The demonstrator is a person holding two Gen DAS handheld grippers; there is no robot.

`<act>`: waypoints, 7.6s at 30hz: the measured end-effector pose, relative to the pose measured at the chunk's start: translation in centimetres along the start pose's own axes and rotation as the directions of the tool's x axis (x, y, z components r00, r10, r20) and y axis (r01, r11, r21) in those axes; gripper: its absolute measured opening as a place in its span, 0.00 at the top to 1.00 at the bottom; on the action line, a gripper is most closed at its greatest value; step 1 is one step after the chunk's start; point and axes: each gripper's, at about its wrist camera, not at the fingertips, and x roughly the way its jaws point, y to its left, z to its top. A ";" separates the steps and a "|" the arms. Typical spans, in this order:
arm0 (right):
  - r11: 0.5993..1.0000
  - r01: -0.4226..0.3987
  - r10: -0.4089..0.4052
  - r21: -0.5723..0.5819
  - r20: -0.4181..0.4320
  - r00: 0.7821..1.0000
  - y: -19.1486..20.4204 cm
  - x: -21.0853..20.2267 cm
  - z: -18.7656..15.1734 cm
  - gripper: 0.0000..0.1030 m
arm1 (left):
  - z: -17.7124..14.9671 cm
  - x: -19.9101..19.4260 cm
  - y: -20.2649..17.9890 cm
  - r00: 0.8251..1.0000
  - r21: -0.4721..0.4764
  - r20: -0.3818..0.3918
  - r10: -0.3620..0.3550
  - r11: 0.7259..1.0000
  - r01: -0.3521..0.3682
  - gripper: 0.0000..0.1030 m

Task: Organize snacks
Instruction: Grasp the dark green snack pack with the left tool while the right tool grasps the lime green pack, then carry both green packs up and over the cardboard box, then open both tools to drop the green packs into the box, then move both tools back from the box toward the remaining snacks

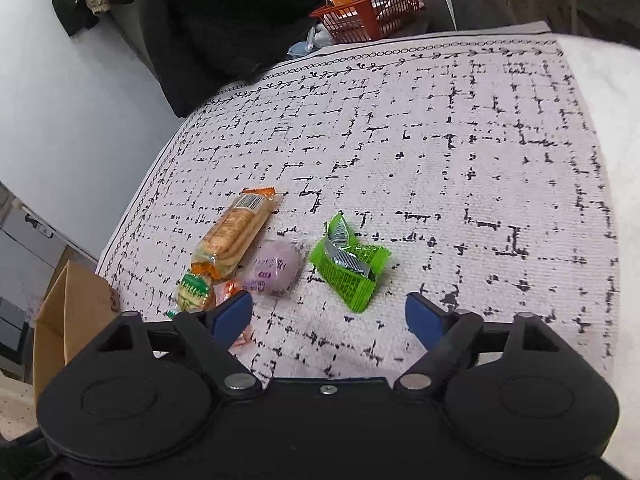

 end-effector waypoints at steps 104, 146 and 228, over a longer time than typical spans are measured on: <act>0.899 -0.168 0.235 -0.404 0.123 0.964 26.8 -7.1 -6.6 0.75 | 7.2 -14.6 18.2 0.943 -0.156 0.331 -0.038 0.983 0.094 0.65; 0.901 -0.048 0.081 -0.431 0.059 0.995 25.9 -2.7 -7.3 0.29 | 5.6 -9.1 23.2 0.978 -0.385 0.204 -0.033 0.916 0.111 0.17; 0.992 -0.112 0.111 -0.057 -0.031 0.993 1.4 -1.1 -0.5 0.03 | 1.8 -3.9 1.3 0.987 -0.052 0.158 -0.003 0.999 0.012 0.01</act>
